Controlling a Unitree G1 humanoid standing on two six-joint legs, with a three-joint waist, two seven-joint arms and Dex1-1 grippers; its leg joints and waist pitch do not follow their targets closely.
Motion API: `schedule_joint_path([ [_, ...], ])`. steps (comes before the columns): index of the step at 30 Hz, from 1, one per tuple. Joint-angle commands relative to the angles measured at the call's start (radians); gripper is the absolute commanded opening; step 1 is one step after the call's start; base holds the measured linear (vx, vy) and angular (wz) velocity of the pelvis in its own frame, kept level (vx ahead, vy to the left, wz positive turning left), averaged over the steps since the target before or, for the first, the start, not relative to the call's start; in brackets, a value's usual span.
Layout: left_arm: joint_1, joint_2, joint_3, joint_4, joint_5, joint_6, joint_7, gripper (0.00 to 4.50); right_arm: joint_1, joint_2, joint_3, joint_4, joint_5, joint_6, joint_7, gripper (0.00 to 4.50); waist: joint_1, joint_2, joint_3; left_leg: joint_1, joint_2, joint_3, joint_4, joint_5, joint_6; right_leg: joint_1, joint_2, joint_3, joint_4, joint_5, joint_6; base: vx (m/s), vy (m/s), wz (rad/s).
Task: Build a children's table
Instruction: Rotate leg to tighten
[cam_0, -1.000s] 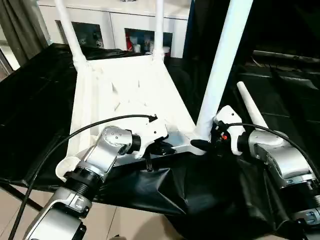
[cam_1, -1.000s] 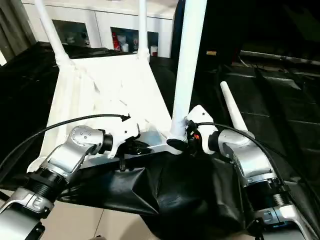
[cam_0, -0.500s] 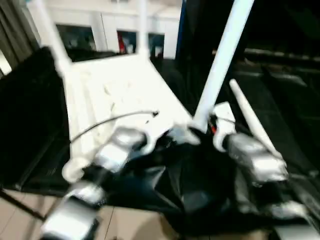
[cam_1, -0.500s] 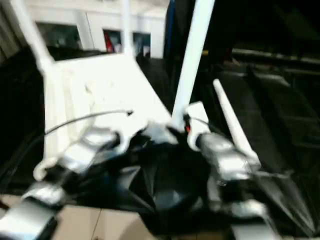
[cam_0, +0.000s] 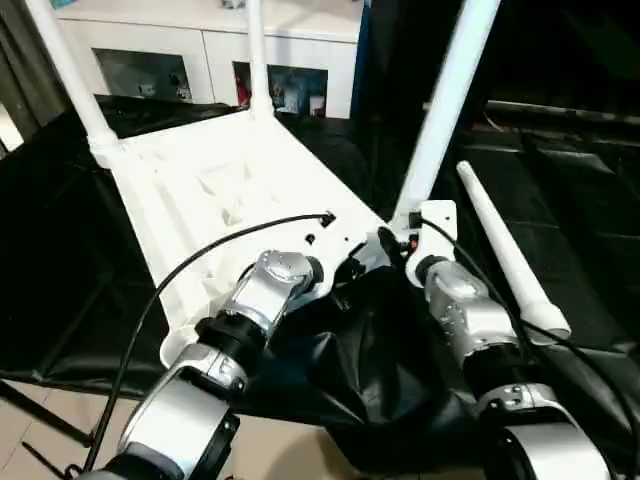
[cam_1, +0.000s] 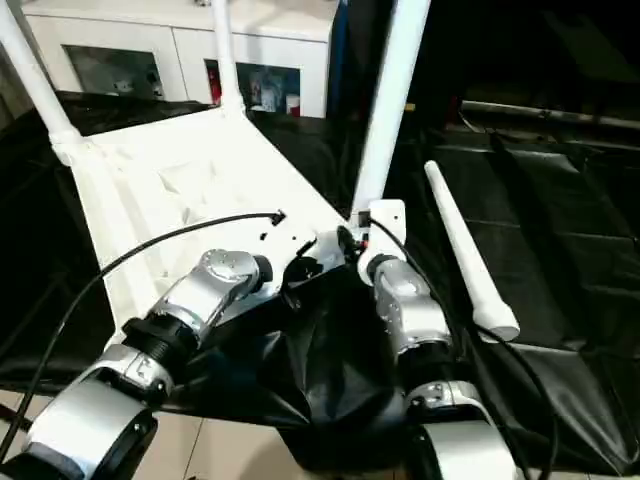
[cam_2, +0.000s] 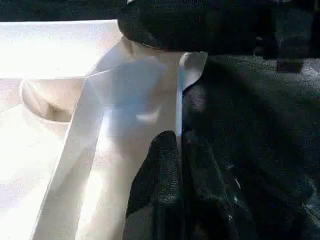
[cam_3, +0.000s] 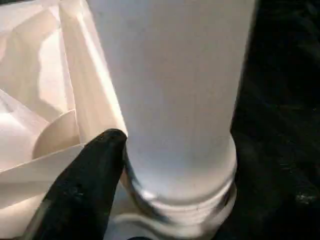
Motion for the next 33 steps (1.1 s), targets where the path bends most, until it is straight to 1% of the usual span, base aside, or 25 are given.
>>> schedule_joint_path([
  [1,-0.023,-0.01,0.012,-0.01,-0.014,-0.039,0.014,0.0,0.008,0.039,0.044,0.02,0.016,0.018,0.076,3.77,0.006,-0.001,-0.07,-0.021,0.002,0.003,-0.066,-0.096,0.082,0.089,-0.051,0.051,-0.081,-0.26,-0.134,0.0,0.0,0.0],
  [2,-0.02,-0.006,0.013,-0.017,-0.018,-0.039,0.005,0.0,0.013,0.029,0.047,0.009,0.011,0.018,0.092,3.83,0.004,0.0,-0.07,-0.021,0.002,0.004,-0.066,-0.098,0.086,0.087,-0.051,0.051,-0.082,-0.263,-0.135,0.0,0.0,0.0],
  [3,-0.009,0.009,0.008,-0.043,-0.025,-0.064,-0.035,0.0,0.03,-0.007,0.068,-0.041,0.001,0.035,0.147,3.91,0.004,-0.003,-0.07,-0.02,0.001,0.005,-0.065,-0.099,0.094,0.089,-0.05,0.051,-0.084,-0.266,-0.133,0.0,0.0,0.0],
  [4,-0.009,0.009,0.008,-0.043,-0.025,-0.064,-0.035,0.0,0.03,-0.007,0.068,-0.041,0.001,0.035,0.147,4.02,0.004,-0.002,-0.069,-0.023,0.002,0.004,-0.065,-0.092,0.1,0.09,-0.05,0.051,-0.083,-0.262,-0.132,0.0,0.0,0.0],
  [5,0.004,0.022,0.004,-0.065,-0.035,-0.093,-0.074,0.0,0.045,-0.041,0.089,-0.079,-0.011,0.047,0.187,4.13,0.005,-0.006,-0.069,-0.023,0.002,0.003,-0.065,-0.085,0.102,0.091,-0.049,0.051,-0.084,-0.262,-0.128,0.0,0.0,0.0],
  [6,0.016,0.034,0.0,-0.083,-0.042,-0.119,-0.108,0.0,0.057,-0.071,0.112,-0.111,-0.023,0.059,0.224,4.21,0.005,-0.005,-0.07,-0.024,0.002,0.004,-0.064,-0.078,0.106,0.091,-0.05,0.052,-0.08,-0.249,-0.132,0.0,0.0,0.0],
  [7,0.029,0.049,-0.005,-0.1,-0.047,-0.148,-0.149,0.0,0.071,-0.105,0.13,-0.145,-0.03,0.075,0.268,4.37,0.007,-0.006,-0.069,-0.025,0.002,0.001,-0.065,-0.074,0.109,0.094,-0.049,0.05,-0.081,-0.25,-0.13,0.0,0.0,0.0],
  [8,0.029,0.049,-0.005,-0.1,-0.047,-0.148,-0.149,0.0,0.071,-0.105,0.13,-0.145,-0.03,0.075,0.268,4.37,0.005,-0.006,-0.068,-0.024,0.003,0.005,-0.064,-0.08,0.116,0.09,-0.05,0.052,-0.082,-0.253,-0.128,0.0,0.0,0.0],
  [9,0.05,0.077,-0.017,-0.13,-0.053,-0.168,-0.213,0.0,0.092,-0.157,0.145,-0.208,-0.02,0.115,0.337,4.44,0.007,-0.006,-0.068,-0.021,0.002,0.004,-0.064,-0.082,0.117,0.09,-0.049,0.051,-0.085,-0.265,-0.126,0.0,0.0,0.0],
  [10,0.052,0.08,-0.018,-0.133,-0.054,-0.169,-0.218,0.0,0.094,-0.161,0.146,-0.213,-0.019,0.118,0.343,4.44,0.01,-0.006,-0.068,-0.023,0.003,0.004,-0.065,-0.084,0.117,0.09,-0.05,0.052,-0.085,-0.282,-0.119,0.0,0.0,0.0],
  [11,0.063,0.094,-0.022,-0.149,-0.057,-0.173,-0.243,0.0,0.104,-0.191,0.149,-0.246,-0.015,0.138,0.375,4.44,0.013,-0.005,-0.067,-0.02,0.005,0.005,-0.066,-0.084,0.114,0.087,-0.051,0.052,-0.086,-0.296,-0.116,0.0,0.0,0.0],
  [12,0.076,0.11,-0.026,-0.172,-0.065,-0.174,-0.275,0.0,0.117,-0.227,0.155,-0.283,-0.012,0.156,0.41,4.44,0.017,-0.002,-0.067,-0.019,0.007,0.006,-0.066,-0.083,0.11,0.084,-0.052,0.054,-0.086,-0.303,-0.116,0.0,0.0,0.0],
  [13,0.093,0.132,-0.031,-0.203,-0.075,-0.171,-0.314,0.0,0.135,-0.276,0.162,-0.332,-0.006,0.18,0.459,4.44,0.021,-0.003,-0.065,-0.019,0.008,0.004,-0.067,-0.084,0.109,0.088,-0.05,0.052,-0.086,-0.303,-0.114,0.0,0.0,0.0],
  [14,0.105,0.149,-0.035,-0.226,-0.08,-0.167,-0.34,0.0,0.152,-0.315,0.167,-0.375,0.006,0.197,0.505,4.44,0.028,0.0,-0.067,-0.014,0.013,0.005,-0.066,-0.078,0.111,0.082,-0.051,0.056,-0.082,-0.277,-0.12,0.0,0.0,0.0],
  [15,0.117,0.168,-0.039,-0.251,-0.085,-0.164,-0.366,0.0,0.174,-0.358,0.17,-0.427,0.026,0.216,0.562,4.44,0.029,-0.001,-0.064,-0.013,0.013,0.007,-0.067,-0.081,0.112,0.081,-0.049,0.058,-0.08,-0.264,-0.129,0.0,0.0,0.0],
  [16,0.12,0.172,-0.039,-0.256,-0.086,-0.164,-0.371,0.0,0.178,-0.367,0.17,-0.438,0.03,0.22,0.575,4.44,0.031,0.002,-0.065,-0.014,0.013,0.007,-0.066,-0.088,0.114,0.084,-0.049,0.057,-0.078,-0.261,-0.132,0.0,0.0,0.0],
  [17,0.126,0.181,-0.041,-0.269,-0.089,-0.163,-0.385,0.0,0.19,-0.389,0.172,-0.469,0.048,0.226,0.614,4.44,0.033,0.002,-0.066,-0.019,0.014,0.007,-0.066,-0.085,0.118,0.085,-0.051,0.058,-0.079,-0.255,-0.129,0.0,0.0,0.0],
  [18,0.135,0.191,-0.043,-0.287,-0.093,-0.163,-0.406,0.0,0.203,-0.411,0.175,-0.501,0.065,0.23,0.654,4.44,0.034,0.004,-0.066,-0.02,0.014,0.006,-0.066,-0.081,0.116,0.085,-0.051,0.057,-0.077,-0.249,-0.129,0.0,0.0,0.0],
  [19,0.143,0.2,-0.046,-0.304,-0.097,-0.161,-0.425,0.0,0.213,-0.429,0.181,-0.525,0.077,0.231,0.687,4.44,0.034,0.002,-0.066,-0.022,0.014,0.005,-0.065,-0.08,0.115,0.086,-0.051,0.057,-0.077,-0.247,-0.128,0.0,0.0,0.0],
  [20,0.149,0.207,-0.049,-0.318,-0.099,-0.158,-0.439,0.0,0.22,-0.442,0.188,-0.539,0.082,0.228,0.711,4.44,0.035,0.005,-0.067,-0.02,0.014,0.005,-0.066,-0.079,0.112,0.084,-0.052,0.057,-0.077,-0.249,-0.13,0.0,0.0,0.0],
  [21,0.165,0.22,-0.061,-0.356,-0.107,-0.153,-0.477,0.0,0.228,-0.458,0.201,-0.544,0.071,0.216,0.739,4.44,0.035,0.003,-0.066,-0.022,0.014,0.005,-0.066,-0.079,0.112,0.086,-0.051,0.056,-0.077,-0.248,-0.13,0.0,0.0,0.0],
  [25,0.184,0.23,-0.069,-0.402,-0.113,-0.139,-0.508,0.0,0.231,-0.469,0.217,-0.552,0.059,0.218,0.757,4.44,0.036,0.005,-0.066,-0.019,0.015,0.006,-0.066,-0.077,0.099,0.081,-0.051,0.057,-0.077,-0.251,-0.139,0.0,0.0,0.0],
  [26,0.193,0.235,-0.074,-0.427,-0.119,-0.126,-0.516,0.0,0.23,-0.471,0.231,-0.558,0.057,0.225,0.769,4.44,0.037,0.002,-0.068,-0.017,0.016,0.007,-0.065,-0.073,0.098,0.08,-0.052,0.058,-0.075,-0.238,-0.146,0.0,0.0,0.0],
  [27,0.195,0.235,-0.075,-0.433,-0.12,-0.124,-0.518,0.0,0.227,-0.471,0.239,-0.555,0.05,0.225,0.768,4.44,0.037,0.003,-0.068,-0.019,0.018,0.005,-0.066,-0.064,0.098,0.081,-0.052,0.059,-0.071,-0.22,-0.155,0.0,0.0,0.0],
  [33,0.201,0.238,-0.074,-0.452,-0.118,-0.112,-0.522,0.0,0.21,-0.459,0.259,-0.521,0.024,0.219,0.754,4.44,0.037,0.002,-0.068,-0.025,0.014,0.005,-0.064,-0.051,0.097,0.085,-0.052,0.058,-0.07,-0.213,-0.148,0.0,0.0,0.0],
])
